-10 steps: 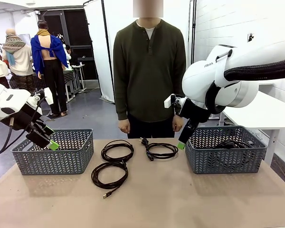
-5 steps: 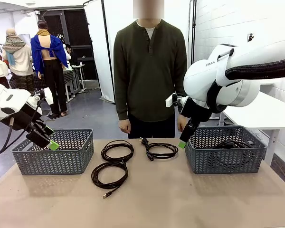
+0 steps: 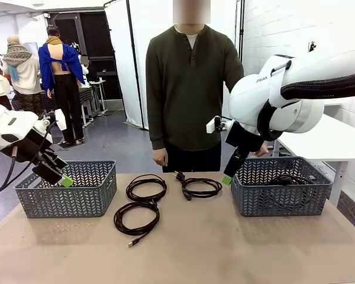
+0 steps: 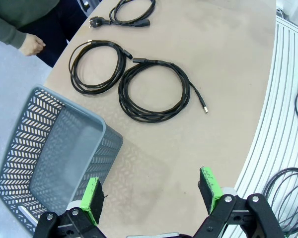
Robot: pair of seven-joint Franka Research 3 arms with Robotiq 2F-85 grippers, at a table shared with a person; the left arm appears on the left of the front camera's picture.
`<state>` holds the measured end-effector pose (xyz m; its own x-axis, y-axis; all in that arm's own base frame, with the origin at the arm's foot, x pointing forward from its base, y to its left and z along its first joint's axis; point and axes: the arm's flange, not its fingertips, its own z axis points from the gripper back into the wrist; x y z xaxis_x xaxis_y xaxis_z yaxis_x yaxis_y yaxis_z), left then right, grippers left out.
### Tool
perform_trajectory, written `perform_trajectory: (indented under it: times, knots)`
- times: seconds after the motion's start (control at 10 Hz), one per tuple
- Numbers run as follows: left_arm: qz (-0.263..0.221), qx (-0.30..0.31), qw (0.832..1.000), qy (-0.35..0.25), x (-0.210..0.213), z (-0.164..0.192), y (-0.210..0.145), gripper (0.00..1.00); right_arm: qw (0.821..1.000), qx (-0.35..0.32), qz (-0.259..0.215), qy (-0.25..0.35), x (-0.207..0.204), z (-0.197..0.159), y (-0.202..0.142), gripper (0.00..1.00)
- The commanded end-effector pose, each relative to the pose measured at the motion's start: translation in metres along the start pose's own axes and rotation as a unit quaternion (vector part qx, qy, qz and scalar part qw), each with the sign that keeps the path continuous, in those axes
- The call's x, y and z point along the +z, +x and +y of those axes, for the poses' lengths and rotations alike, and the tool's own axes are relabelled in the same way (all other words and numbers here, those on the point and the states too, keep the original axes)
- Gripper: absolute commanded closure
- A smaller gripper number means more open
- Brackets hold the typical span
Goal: Organize the cables according to human instructions.
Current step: Pick up a bundle of cables and place it in the basket indicated by the human.
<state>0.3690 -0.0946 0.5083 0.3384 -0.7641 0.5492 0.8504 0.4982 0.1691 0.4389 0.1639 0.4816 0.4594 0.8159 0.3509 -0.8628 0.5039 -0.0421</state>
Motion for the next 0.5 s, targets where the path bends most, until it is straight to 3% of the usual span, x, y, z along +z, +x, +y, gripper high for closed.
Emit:
perform_trajectory:
  times: [0.0,0.4]
  knots:
    - [-0.007,-0.001,1.0,-0.007,-0.0003,0.0022,-0.0017,0.0,1.0,-0.001,0.001,-0.002,-0.0007,0.0002,-0.0007,0.0]
    - [-0.007,-0.001,1.0,-0.007,-0.0003,0.0022,-0.0017,0.0,1.0,-0.001,0.001,-0.002,-0.0007,0.0002,-0.0007,0.0]
